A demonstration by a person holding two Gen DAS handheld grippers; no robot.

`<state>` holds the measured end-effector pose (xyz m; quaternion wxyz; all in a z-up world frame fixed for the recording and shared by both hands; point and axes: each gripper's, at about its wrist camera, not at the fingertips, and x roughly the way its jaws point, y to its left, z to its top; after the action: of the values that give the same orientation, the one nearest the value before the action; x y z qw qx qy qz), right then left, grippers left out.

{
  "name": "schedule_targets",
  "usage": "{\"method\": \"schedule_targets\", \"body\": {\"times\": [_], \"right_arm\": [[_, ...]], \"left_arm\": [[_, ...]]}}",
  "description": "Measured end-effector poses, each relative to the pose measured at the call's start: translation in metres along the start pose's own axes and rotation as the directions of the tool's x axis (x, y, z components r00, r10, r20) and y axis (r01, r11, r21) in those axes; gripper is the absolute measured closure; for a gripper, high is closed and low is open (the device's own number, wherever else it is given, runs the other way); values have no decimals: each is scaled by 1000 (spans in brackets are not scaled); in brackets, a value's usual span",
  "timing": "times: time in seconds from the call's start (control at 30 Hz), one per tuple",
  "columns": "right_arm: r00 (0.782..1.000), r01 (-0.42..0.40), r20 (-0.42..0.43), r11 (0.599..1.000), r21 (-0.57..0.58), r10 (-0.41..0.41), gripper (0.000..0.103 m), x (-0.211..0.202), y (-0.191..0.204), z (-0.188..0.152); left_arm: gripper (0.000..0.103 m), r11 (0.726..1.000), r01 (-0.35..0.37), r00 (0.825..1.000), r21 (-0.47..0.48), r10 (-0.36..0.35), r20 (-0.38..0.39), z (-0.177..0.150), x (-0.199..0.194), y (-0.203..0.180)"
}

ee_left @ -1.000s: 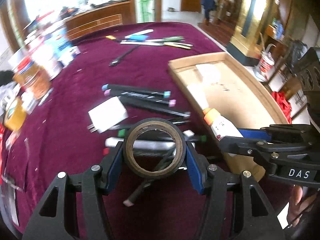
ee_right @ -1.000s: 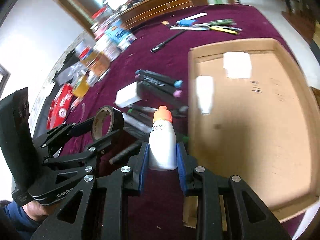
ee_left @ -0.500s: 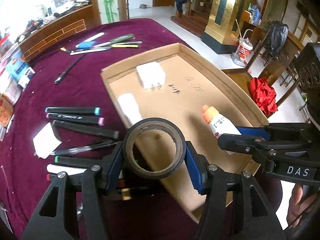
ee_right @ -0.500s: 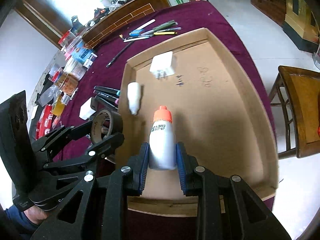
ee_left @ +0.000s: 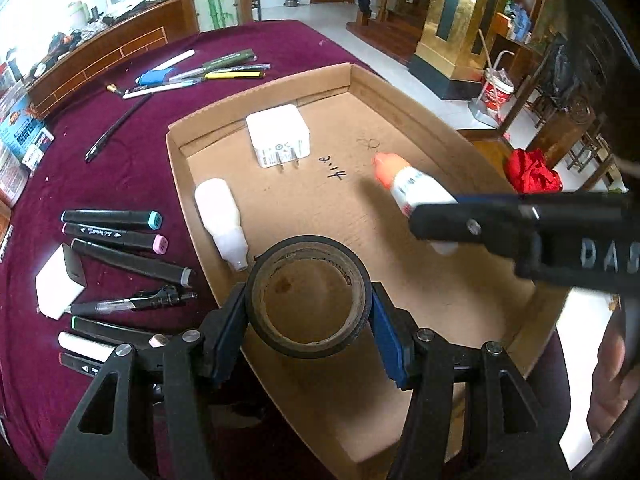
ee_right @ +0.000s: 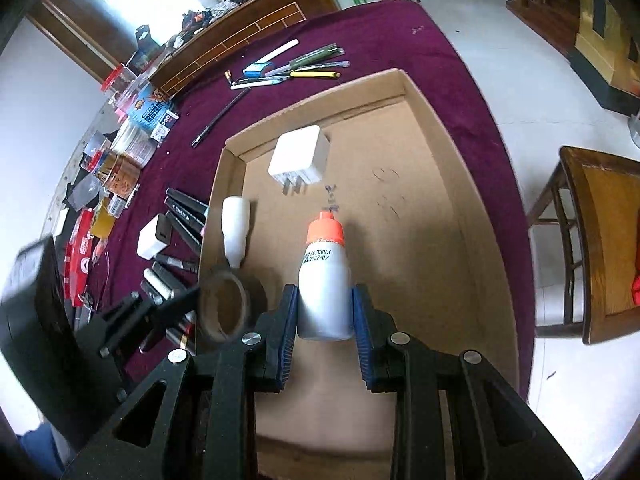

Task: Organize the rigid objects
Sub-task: 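Carry the tape roll with the left tool while the right tool carries the glue bottle to the tray, then open the right tool to release the glue bottle in the tray while the left tool releases the tape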

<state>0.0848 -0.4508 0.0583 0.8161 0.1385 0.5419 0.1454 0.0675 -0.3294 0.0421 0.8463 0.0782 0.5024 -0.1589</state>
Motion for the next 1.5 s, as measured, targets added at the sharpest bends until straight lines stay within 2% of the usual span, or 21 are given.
{"method": "schedule_targets", "body": {"times": [0.4,0.7,0.8,0.87,1.07,1.5], "right_arm": [[998,-19,-63,994,-104,13,79,41,23,25],[997,-14,-71,994,-111,6,79,52,22,28],[997,-20,-74,994,-103,13,74,49,20,29],[997,-29,-75,995,-98,22,61,46,20,28],[999,-25,-37,995,-92,22,60,29,22,26],[997,-76,18,996,-44,77,59,-11,40,9]], "left_arm": [[46,999,-32,999,-2,32,15,-3,5,-5],[46,998,-45,999,37,44,16,-1,10,-10],[46,999,-19,1000,33,19,-3,0,13,-10],[45,1000,-13,1000,26,13,-1,0,12,-9],[43,1000,-8,1000,17,8,13,2,1,-7],[43,1000,-4,996,-3,5,84,-8,-42,14]]}}
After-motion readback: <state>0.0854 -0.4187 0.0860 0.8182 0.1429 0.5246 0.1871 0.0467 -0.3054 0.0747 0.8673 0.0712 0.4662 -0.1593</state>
